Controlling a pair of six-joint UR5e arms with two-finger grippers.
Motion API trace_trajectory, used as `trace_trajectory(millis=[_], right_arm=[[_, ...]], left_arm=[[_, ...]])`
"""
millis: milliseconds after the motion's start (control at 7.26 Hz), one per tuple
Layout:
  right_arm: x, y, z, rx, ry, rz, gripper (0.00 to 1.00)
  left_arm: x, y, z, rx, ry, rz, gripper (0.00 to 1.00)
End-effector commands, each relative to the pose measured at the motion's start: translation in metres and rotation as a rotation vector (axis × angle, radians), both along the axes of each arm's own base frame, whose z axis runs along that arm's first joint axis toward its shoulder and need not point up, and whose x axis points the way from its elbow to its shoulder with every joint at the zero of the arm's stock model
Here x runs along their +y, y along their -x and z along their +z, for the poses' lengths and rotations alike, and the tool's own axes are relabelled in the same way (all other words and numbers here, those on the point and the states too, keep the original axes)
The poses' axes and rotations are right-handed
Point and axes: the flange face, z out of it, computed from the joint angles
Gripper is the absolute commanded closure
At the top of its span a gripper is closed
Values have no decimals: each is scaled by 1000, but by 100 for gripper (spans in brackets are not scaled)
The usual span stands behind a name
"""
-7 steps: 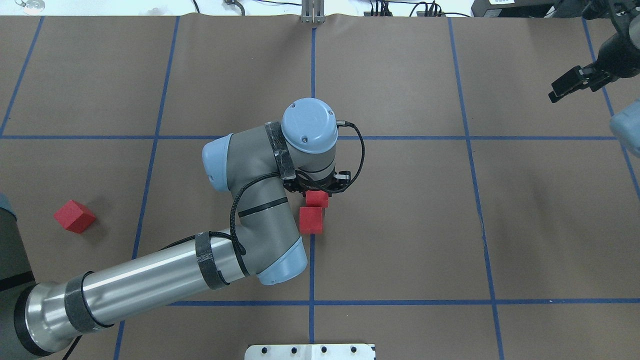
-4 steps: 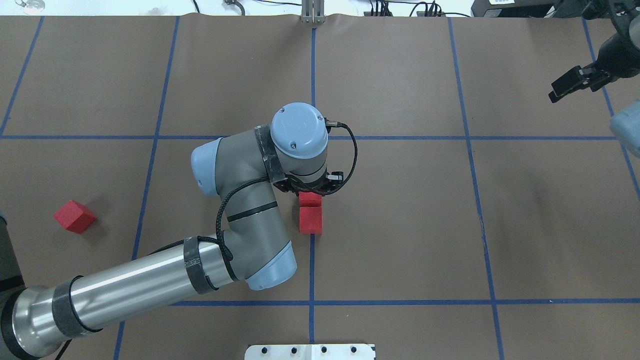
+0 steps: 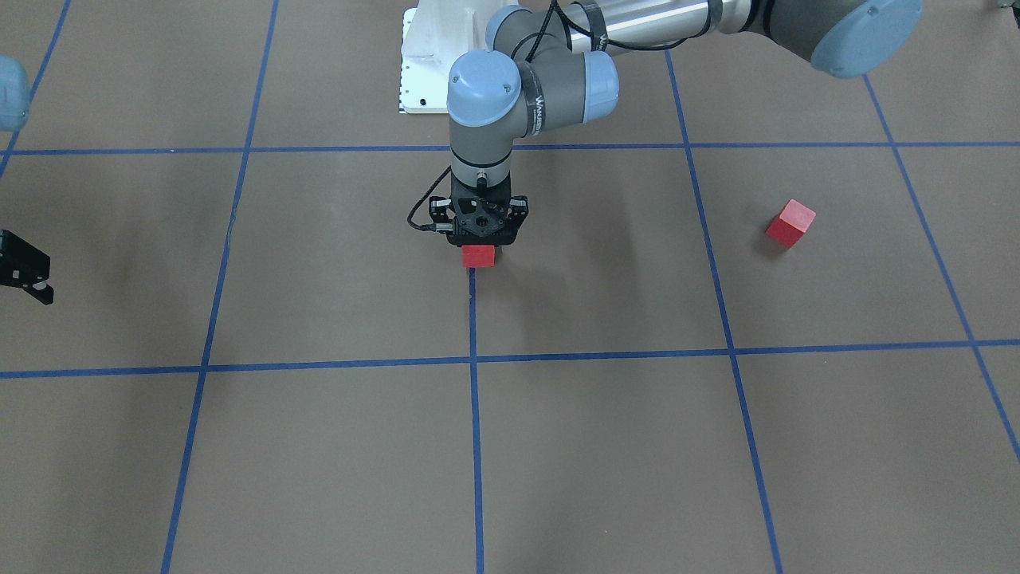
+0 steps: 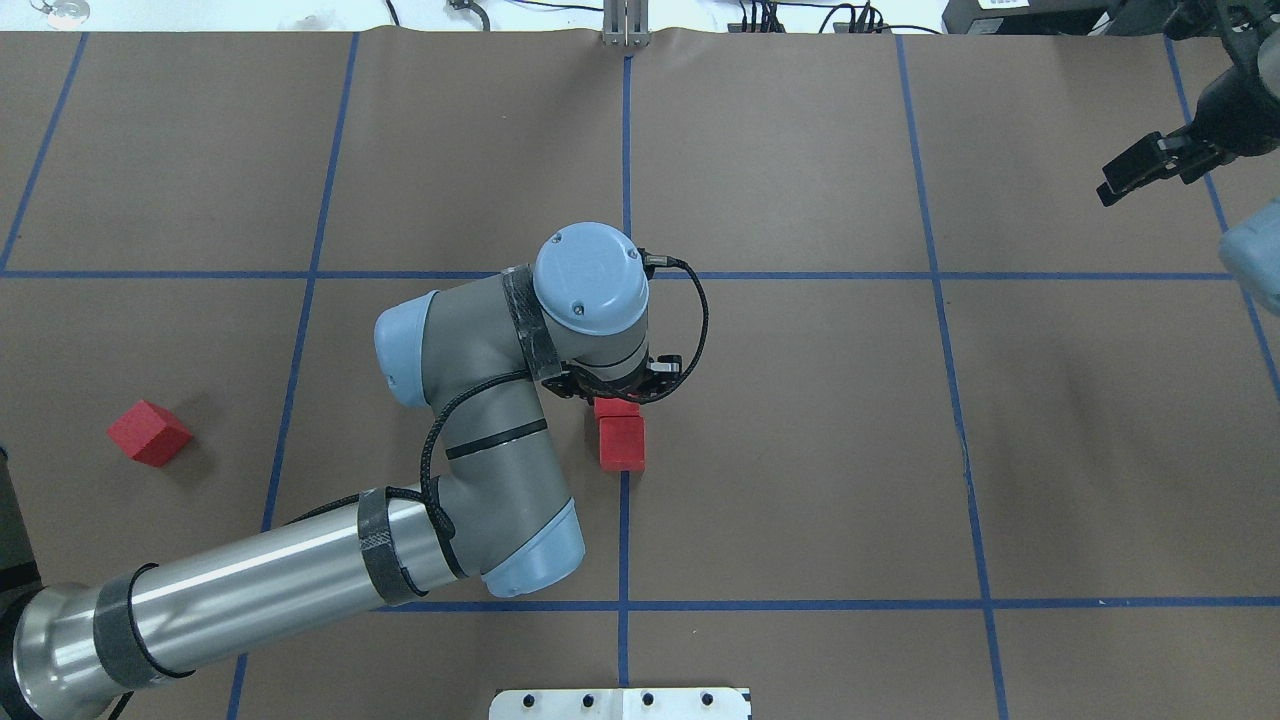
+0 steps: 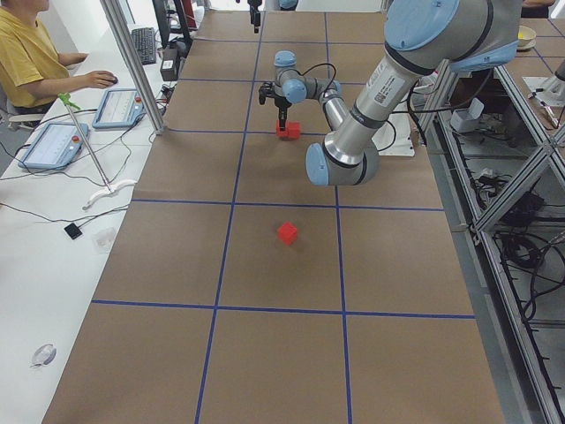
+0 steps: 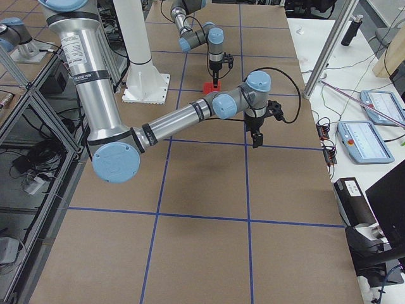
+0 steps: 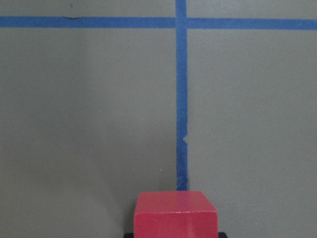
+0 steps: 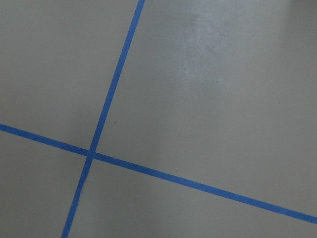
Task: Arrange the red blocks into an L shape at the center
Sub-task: 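Lower and adjust the held cube against the center cube's far side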
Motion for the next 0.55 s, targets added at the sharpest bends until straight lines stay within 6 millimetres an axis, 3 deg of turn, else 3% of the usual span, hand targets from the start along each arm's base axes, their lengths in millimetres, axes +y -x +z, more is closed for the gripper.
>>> trace_trajectory(millis=[0, 413], right_arm=[[0, 0, 0, 0, 0, 0, 1], [0, 1, 1, 1, 1, -2, 1]], left_arm=[[2, -2, -1, 0, 8, -7, 74], [5, -6, -1, -6, -1, -17, 74]])
